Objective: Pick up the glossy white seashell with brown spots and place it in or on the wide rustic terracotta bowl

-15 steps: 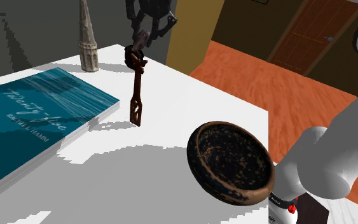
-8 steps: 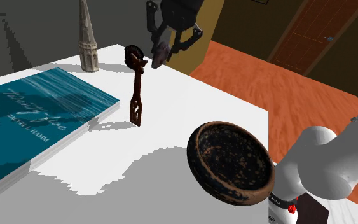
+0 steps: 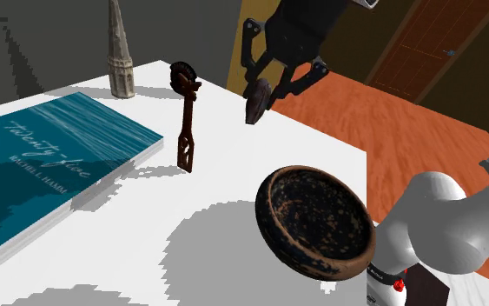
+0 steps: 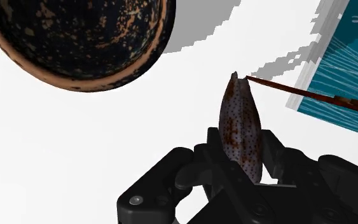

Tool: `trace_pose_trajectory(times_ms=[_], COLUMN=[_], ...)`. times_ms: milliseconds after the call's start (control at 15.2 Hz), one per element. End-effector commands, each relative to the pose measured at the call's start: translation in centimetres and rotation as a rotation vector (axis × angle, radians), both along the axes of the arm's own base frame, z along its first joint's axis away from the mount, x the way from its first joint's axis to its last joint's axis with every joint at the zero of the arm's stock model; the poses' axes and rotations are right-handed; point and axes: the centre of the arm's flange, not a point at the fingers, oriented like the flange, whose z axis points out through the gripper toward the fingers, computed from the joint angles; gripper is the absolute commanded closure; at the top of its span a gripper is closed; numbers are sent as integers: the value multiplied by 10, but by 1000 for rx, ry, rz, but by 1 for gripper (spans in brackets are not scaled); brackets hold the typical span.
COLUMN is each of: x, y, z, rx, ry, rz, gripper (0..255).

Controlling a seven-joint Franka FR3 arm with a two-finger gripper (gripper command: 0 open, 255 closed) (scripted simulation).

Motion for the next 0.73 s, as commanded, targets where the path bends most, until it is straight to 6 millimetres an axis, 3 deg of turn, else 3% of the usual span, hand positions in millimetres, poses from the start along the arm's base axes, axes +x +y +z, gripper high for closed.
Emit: trace_pose_trajectory(times_ms=[0,660], x=[-30,-162], y=[0,-1], z=[-1,0], rx=[0,0], ry=[1,1], rz=[-1,-1], gripper=[255,255])
